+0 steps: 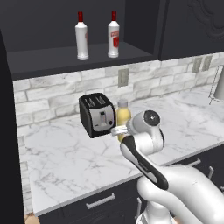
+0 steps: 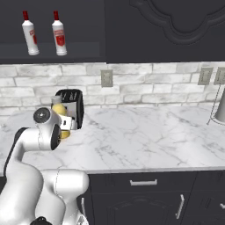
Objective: Sort all alcoholic drinks to one cabinet, and non-alcoholic drinks to the other.
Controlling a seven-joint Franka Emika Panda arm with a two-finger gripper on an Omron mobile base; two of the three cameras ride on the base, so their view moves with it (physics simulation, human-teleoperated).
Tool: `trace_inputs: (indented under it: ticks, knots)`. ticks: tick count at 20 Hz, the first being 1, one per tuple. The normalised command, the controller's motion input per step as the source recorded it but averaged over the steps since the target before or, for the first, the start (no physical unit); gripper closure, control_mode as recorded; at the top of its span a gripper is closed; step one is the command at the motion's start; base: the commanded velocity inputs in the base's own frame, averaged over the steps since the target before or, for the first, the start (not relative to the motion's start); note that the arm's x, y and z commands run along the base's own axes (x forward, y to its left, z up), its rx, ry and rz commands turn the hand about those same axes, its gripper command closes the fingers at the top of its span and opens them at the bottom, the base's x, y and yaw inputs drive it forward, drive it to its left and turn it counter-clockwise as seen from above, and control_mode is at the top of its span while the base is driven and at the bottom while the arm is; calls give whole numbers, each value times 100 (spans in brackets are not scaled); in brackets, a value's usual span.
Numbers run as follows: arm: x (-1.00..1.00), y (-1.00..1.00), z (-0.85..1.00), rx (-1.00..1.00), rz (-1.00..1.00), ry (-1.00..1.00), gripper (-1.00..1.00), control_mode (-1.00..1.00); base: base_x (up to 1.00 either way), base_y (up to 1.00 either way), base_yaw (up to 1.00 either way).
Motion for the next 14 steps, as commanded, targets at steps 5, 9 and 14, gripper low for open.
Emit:
trace_inputs:
  ticks: [5,9,14]
  knots:
    - [-33,-18,32,0,0,-6,100,-100,0,0,0]
    - [-32,-18,35,0,0,-4,100,-100,0,0,0]
    - [-30,-14,39,2,0,-2,100,-100,0,0,0]
